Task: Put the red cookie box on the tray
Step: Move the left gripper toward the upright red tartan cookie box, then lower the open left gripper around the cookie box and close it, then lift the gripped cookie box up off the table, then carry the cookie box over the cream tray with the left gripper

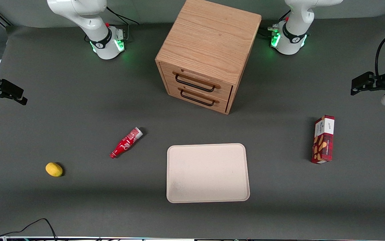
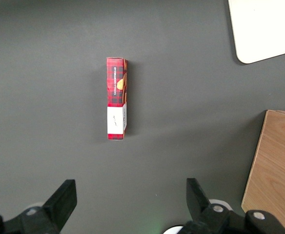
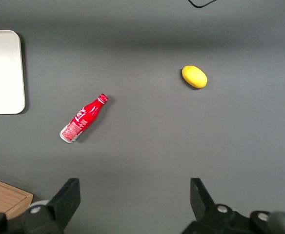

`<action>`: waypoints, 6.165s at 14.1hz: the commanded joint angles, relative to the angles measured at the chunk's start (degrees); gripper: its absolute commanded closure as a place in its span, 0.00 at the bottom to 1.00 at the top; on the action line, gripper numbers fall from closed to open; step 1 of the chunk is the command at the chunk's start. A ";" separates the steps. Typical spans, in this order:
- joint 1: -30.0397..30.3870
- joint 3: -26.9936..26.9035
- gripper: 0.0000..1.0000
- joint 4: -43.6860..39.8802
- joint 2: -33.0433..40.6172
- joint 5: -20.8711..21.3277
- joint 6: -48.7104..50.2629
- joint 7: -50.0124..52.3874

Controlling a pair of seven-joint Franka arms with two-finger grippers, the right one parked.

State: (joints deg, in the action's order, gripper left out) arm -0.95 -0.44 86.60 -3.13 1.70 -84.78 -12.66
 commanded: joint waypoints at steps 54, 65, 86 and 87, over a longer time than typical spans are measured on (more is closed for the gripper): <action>6.57 1.05 1.00 19.08 -9.89 -1.79 -28.74 -10.19; 3.94 3.33 1.00 -13.73 -13.21 -2.58 4.10 -3.37; -21.64 7.03 1.00 -32.10 -51.97 7.00 -30.53 38.06; -21.64 7.12 1.00 -32.10 -52.77 7.00 -31.58 38.24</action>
State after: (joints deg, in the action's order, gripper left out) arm -21.15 7.68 57.61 -53.75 7.69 -115.81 24.02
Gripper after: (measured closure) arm 0.687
